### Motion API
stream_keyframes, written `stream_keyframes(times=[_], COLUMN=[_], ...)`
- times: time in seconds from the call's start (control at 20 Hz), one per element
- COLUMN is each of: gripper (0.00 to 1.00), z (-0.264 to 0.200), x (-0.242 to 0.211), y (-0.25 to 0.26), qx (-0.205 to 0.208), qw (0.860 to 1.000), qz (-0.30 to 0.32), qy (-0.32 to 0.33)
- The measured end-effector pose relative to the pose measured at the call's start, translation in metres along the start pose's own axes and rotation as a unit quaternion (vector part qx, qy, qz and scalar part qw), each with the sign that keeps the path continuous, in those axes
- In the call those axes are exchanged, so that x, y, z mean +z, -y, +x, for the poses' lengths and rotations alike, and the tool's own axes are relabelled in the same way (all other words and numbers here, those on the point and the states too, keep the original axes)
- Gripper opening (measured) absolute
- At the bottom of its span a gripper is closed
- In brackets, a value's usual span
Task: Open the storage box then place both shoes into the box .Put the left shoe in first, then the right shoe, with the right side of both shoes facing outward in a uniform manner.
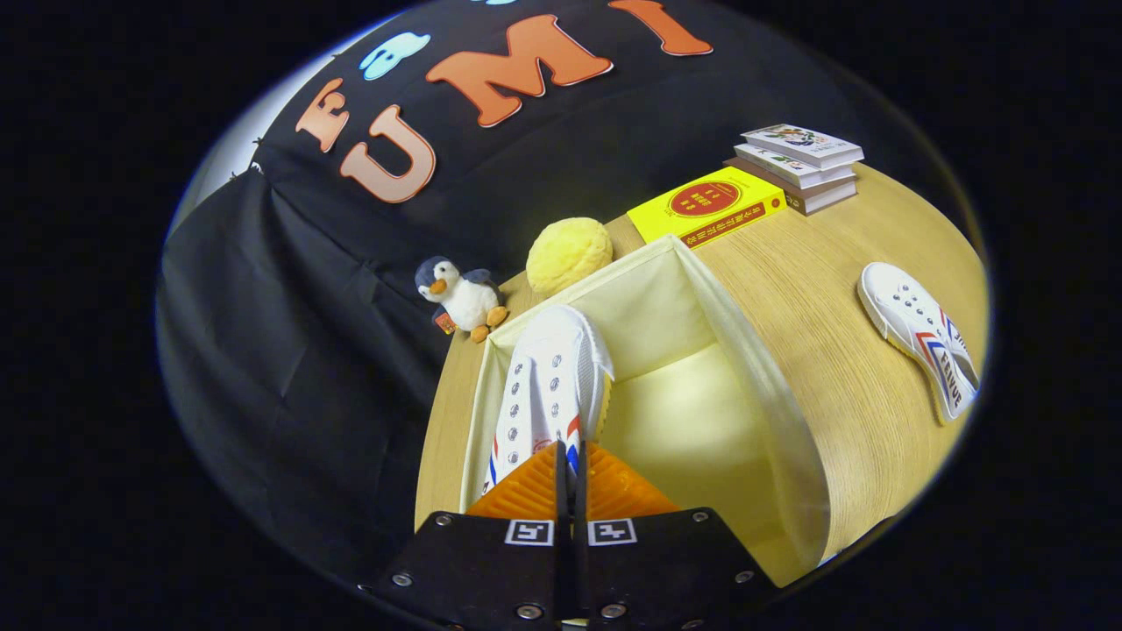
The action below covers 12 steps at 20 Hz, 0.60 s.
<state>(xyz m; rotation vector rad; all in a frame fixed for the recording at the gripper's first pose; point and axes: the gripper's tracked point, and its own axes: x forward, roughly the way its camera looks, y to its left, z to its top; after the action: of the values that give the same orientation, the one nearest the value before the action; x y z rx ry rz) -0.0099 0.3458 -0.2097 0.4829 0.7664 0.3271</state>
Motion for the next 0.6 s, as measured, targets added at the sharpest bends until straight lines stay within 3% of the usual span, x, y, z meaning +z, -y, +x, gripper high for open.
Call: stream_keyframes(times=[0.15,0.25,0.3,0.35,0.4,0.5,0.6], gripper=[0.00,0.04,0.11,0.21,0.47,0.79,0.96], z=[0.009,0.012,0.004,0.000,-0.004,-0.015,-0.029], x=[-0.026,-0.023,-0.012,-0.003,0.003,0.020,0.036], y=[0.005,0.001,0.001,0.000,0.005,0.010,0.014], qx=[-0.016,-0.012,-0.007,-0.006,-0.011,-0.017,-0.017], qw=[0.999,0.999,0.999,0.999,0.999,0.998,0.997], qz=[-0.014,-0.019,-0.023,-0.033,-0.043,-0.061,-0.071], qy=[-0.047,-0.044,-0.031,-0.026,-0.021,-0.004,0.012])
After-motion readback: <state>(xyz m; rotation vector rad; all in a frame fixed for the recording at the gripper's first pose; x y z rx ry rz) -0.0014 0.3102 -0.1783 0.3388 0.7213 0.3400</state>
